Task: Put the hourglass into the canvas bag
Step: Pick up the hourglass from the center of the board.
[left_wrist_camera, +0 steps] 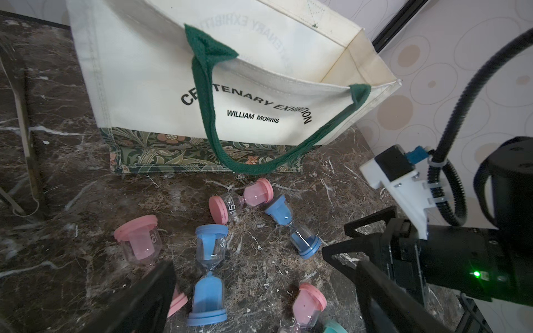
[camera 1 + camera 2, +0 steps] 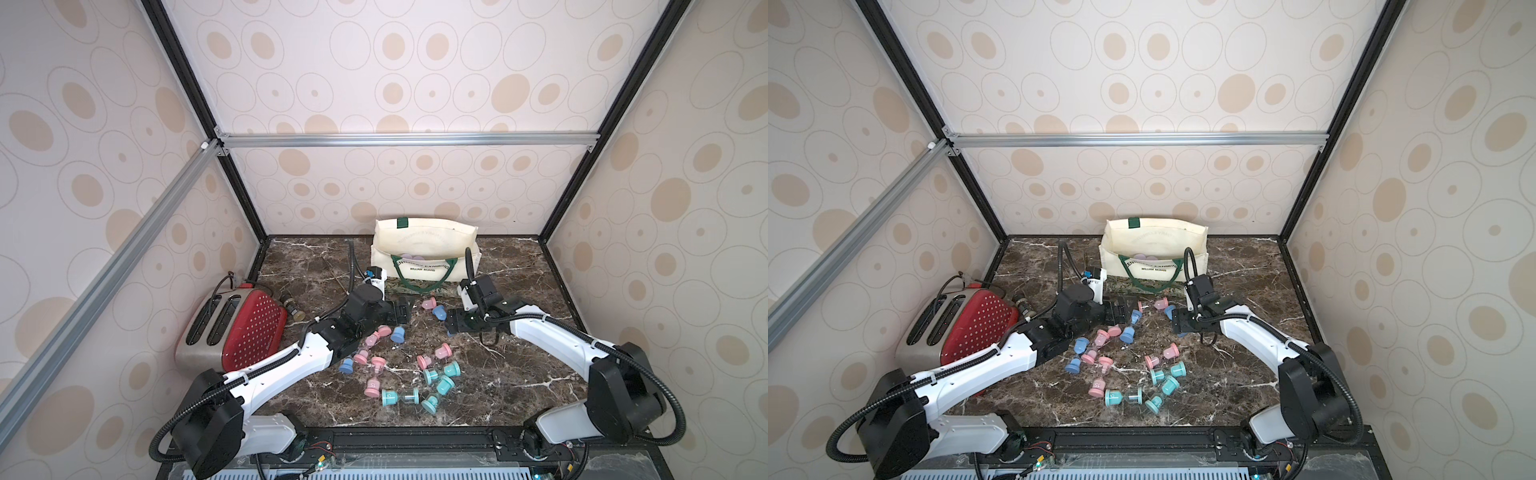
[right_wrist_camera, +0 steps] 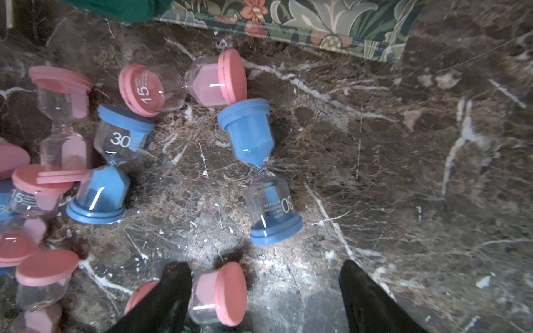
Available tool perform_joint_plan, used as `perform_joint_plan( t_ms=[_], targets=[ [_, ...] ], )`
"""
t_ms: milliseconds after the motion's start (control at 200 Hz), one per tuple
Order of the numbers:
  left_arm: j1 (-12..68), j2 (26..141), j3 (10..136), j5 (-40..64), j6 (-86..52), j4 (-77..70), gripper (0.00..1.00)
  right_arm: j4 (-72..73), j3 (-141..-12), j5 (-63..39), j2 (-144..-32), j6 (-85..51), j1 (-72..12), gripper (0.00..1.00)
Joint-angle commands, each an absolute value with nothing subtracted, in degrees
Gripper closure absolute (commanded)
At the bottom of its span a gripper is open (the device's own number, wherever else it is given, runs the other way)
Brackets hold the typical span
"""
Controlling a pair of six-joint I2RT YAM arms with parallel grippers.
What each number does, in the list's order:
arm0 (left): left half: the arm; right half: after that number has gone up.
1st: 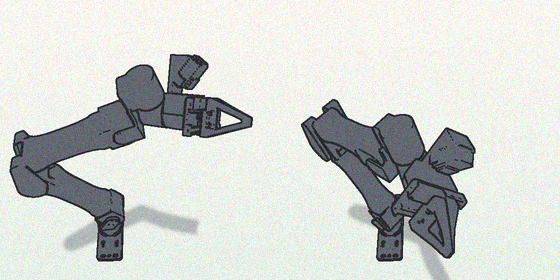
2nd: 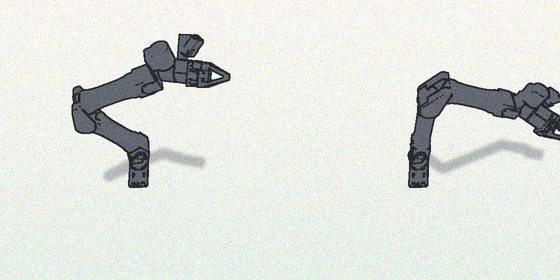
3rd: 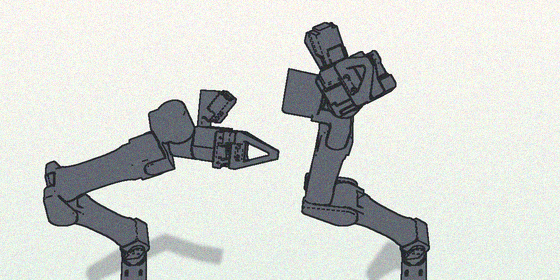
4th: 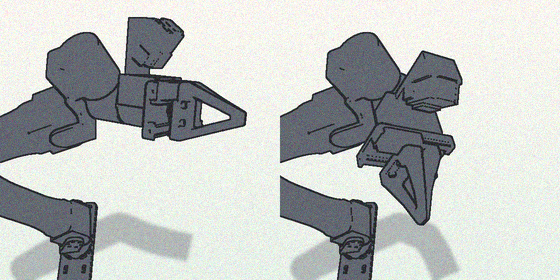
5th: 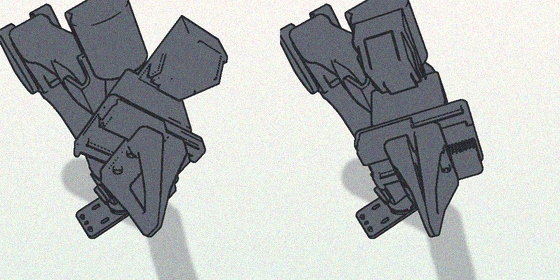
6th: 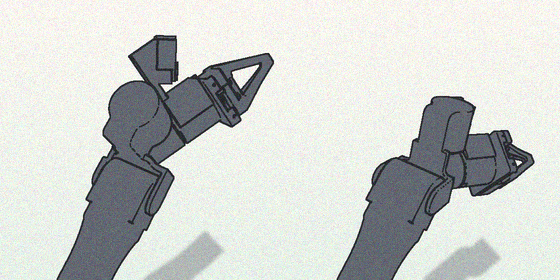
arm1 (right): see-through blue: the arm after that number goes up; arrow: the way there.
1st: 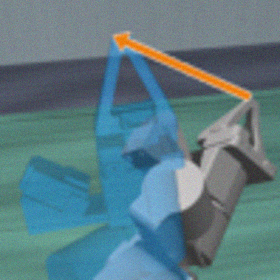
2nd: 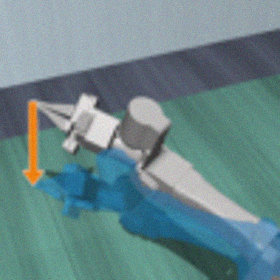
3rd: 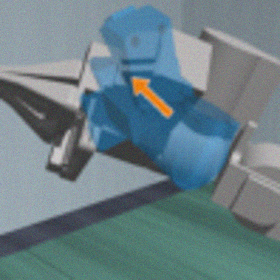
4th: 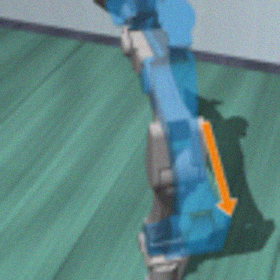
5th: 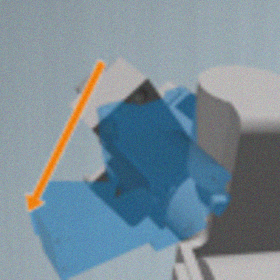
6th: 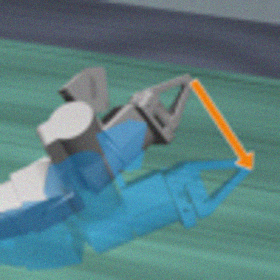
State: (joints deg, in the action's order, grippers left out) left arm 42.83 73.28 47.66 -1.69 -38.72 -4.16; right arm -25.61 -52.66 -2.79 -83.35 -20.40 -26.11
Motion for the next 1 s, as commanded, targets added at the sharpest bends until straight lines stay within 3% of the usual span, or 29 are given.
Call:
perform_joint_plan(
  t_ms=[0,415,990],
  targets=[
    [43.5,72.8,47.0,-3.3,-40.8,-6.4,0.03,-18.0,-50.5,-1.8,-84.9,-21.3,-26.5,0.17],
    [43.9,73.5,46.2,-3.4,-41.7,-7.1,0.03,-11.0,-48.2,-0.6,-92.4,-19.2,-27.8,0.21],
    [43.9,73.9,46.6,-3.5,-41.3,-6.8,0.03,-10.2,-45.2,0.4,-94.4,-21.1,-31.1,0.48]
  ],
)
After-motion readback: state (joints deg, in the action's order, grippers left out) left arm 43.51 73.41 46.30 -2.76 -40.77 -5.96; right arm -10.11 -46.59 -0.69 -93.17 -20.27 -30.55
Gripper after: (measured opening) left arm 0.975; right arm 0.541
